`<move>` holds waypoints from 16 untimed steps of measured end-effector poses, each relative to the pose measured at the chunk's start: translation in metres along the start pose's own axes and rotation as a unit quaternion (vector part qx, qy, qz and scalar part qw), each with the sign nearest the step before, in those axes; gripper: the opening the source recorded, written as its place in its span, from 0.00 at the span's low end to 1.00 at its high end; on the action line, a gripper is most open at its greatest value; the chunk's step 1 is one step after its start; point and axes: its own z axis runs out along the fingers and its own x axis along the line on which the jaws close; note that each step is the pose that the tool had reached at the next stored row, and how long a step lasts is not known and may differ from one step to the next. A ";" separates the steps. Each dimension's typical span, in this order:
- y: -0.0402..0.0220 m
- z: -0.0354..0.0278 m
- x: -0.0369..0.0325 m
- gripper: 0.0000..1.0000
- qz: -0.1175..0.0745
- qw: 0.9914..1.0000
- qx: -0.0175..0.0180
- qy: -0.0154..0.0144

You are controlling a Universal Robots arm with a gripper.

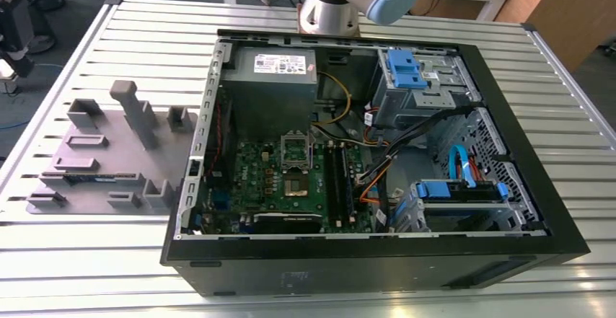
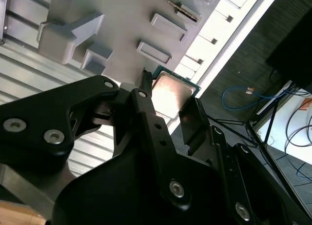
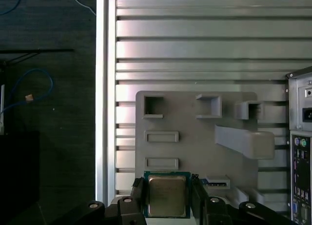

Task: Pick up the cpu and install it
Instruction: 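Pick up the cpu and move it towards the insertion slot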

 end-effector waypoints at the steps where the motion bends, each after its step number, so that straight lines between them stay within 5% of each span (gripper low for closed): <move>1: 0.0001 -0.0022 0.0000 0.47 0.000 1.000 0.000 0.000; 10: 0.0008 -0.0199 0.0000 0.47 0.000 1.000 0.000 0.000; 16: 0.0010 -0.0244 0.0000 0.47 0.000 1.000 0.000 0.000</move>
